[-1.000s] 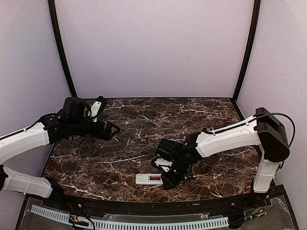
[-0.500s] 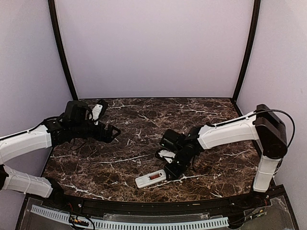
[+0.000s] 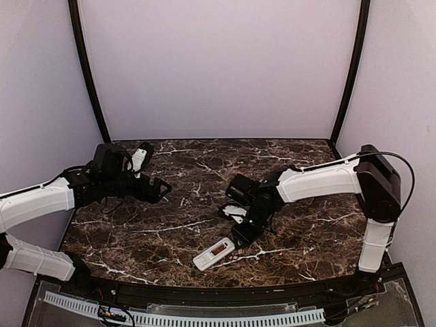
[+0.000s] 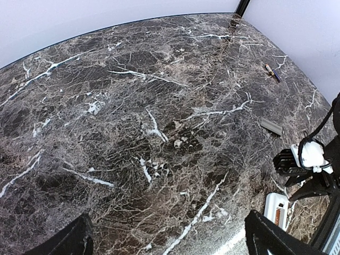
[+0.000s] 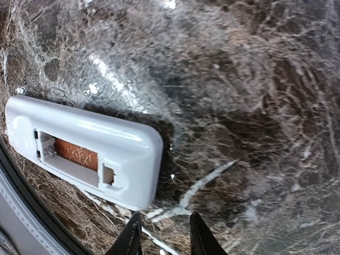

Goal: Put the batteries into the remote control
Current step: Adjust the remote control without batteries at the center of the board, then pick up the battery at the center of the board.

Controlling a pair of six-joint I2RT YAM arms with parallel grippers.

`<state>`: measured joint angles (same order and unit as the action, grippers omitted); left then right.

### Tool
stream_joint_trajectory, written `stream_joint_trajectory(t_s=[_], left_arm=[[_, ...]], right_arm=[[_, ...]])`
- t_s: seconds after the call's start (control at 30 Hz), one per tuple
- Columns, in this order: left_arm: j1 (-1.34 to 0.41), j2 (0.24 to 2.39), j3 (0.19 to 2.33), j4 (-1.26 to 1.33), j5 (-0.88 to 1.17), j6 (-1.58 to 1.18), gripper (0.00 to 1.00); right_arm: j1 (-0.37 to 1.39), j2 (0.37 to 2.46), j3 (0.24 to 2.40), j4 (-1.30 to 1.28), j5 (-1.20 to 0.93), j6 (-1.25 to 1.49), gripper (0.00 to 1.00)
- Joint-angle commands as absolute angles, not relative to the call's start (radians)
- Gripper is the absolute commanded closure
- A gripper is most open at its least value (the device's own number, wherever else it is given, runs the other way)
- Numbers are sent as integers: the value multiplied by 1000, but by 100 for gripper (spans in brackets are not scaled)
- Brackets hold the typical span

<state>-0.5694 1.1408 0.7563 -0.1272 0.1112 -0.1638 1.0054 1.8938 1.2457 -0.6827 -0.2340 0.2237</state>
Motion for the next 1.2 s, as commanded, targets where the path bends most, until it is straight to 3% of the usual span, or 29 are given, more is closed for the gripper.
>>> stream_joint_trajectory(t_s=[0.0,0.27,0.57,0.93,1.17], left_arm=[[-563,1133,740,-109,106,-149,1],[-563,1134,738,-105,108,-148,1],[-561,1130,736,-108,87,-142,1],[-561,1134,741,-110,99,-140,1],[-561,1126,741,-111,97,-140,1]], right_arm=[[961,1819,1314,-785,-157,190,71],[637,1748,1392,-853,130,267,65],[309,1893,1474,-846,169,258,70],[245,1929,1401,-783,88,276,68],[234,1970,1401,-768,98,273,73]])
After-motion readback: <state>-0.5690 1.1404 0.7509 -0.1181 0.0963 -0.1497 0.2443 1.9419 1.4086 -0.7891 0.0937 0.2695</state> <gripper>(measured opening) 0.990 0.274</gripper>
